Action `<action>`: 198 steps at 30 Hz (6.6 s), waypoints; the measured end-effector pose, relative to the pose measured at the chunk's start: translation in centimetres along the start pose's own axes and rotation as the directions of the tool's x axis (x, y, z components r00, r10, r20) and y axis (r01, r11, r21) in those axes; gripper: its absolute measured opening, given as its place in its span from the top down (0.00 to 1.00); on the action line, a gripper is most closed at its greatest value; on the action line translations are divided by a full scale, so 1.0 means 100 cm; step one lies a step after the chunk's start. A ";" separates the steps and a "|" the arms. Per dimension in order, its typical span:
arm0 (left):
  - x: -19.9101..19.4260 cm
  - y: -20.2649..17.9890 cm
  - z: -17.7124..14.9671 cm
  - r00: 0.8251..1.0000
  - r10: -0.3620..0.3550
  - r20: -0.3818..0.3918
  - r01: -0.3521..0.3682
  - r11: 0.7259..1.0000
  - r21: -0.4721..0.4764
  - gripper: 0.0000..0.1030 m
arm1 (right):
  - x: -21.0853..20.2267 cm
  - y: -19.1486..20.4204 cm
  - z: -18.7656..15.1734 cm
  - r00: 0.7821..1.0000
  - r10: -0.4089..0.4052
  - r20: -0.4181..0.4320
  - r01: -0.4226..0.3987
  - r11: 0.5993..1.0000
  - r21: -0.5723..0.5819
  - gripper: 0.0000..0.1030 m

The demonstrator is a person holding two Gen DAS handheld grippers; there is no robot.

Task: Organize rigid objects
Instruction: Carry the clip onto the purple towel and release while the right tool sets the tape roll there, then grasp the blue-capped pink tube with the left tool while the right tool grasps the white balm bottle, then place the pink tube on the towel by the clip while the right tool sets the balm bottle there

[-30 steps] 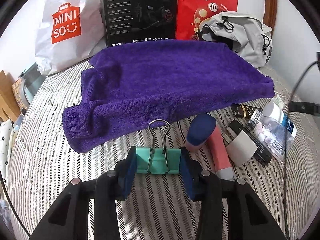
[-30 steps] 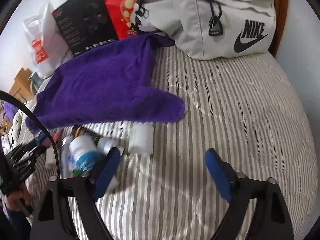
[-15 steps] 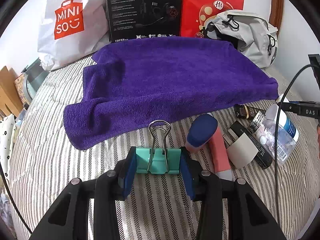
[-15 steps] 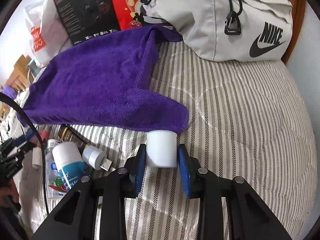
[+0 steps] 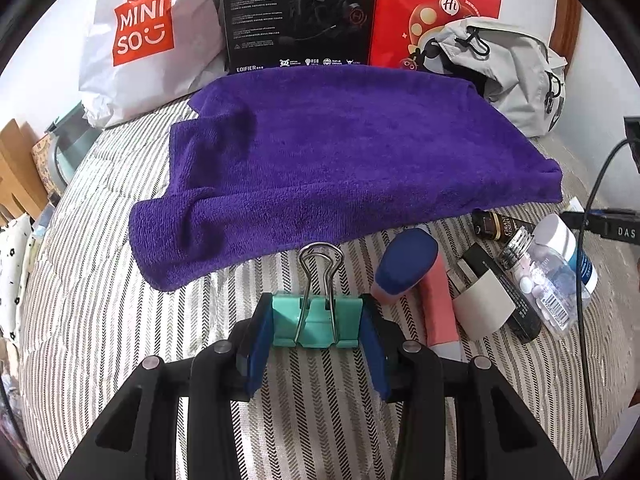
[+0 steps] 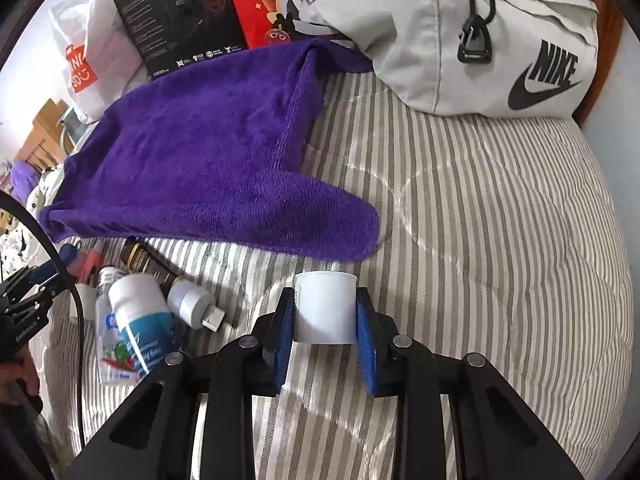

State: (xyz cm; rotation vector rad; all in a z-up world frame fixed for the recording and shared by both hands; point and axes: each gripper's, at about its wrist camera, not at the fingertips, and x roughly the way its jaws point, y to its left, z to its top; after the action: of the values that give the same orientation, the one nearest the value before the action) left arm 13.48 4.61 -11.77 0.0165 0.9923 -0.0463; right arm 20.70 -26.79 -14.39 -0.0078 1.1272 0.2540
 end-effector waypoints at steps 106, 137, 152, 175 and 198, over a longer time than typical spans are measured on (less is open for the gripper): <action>-0.012 0.002 0.008 0.985 -0.164 0.048 0.159 0.983 0.093 0.40 | -0.077 0.031 -0.028 0.982 0.161 0.097 -0.163 0.987 0.016 0.25; 0.001 0.002 -0.002 0.982 -0.187 -0.009 0.187 0.977 0.099 0.79 | -0.018 0.074 -0.026 0.996 0.087 -0.007 -0.087 0.983 -0.165 0.26; -0.001 0.014 -0.012 0.989 -0.148 -0.014 0.148 0.987 0.054 0.79 | -0.024 0.038 -0.044 0.998 0.055 -0.038 -0.059 0.993 -0.103 0.64; 0.004 0.008 -0.006 0.989 -0.145 0.009 0.145 0.988 0.053 0.81 | -0.018 0.037 -0.047 0.999 -0.001 -0.034 -0.004 0.991 -0.136 0.65; -0.022 0.029 0.007 0.984 -0.161 0.074 0.162 0.987 -0.013 0.81 | -0.043 0.047 -0.024 0.991 0.130 0.005 -0.128 0.983 -0.133 0.65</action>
State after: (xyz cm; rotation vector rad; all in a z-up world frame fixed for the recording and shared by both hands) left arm 13.01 7.57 -9.56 -0.0829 0.9193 -0.1848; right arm 15.92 -23.43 -11.04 -0.0511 1.0971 0.4443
